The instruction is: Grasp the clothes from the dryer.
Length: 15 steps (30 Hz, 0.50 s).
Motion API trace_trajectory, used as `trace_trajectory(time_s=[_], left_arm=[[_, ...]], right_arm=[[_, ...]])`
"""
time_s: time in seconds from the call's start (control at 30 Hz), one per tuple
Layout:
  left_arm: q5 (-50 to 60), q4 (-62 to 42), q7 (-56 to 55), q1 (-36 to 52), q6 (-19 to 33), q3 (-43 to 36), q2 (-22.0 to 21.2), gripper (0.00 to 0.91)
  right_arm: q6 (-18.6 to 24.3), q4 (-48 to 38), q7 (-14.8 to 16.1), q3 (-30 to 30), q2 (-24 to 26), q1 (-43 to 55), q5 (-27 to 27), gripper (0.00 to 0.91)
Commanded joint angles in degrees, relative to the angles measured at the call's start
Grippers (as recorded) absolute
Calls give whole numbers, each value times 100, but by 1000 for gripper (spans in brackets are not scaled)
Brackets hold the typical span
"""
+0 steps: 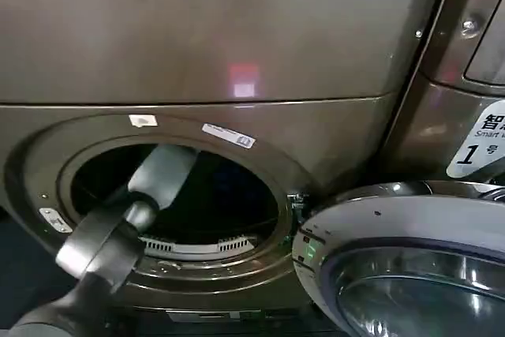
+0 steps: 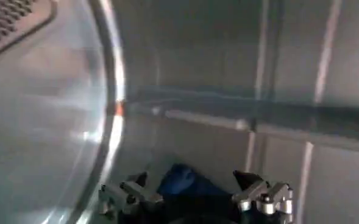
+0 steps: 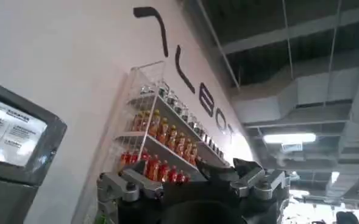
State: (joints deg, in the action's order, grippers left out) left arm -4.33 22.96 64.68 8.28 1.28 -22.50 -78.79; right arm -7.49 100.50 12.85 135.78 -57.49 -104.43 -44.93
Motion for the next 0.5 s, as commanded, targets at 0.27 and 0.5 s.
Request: trace_trajectory(time_s=[0.27,0.5], left_arm=[[649,-332,603,53,365,-792,61,907],[745,-551,471,-24,311,-768,-20,907]], right_arm=[[28,-65,31,-32,-16,45,87,907],[55,-117,53,-32,-41,56,118,907]])
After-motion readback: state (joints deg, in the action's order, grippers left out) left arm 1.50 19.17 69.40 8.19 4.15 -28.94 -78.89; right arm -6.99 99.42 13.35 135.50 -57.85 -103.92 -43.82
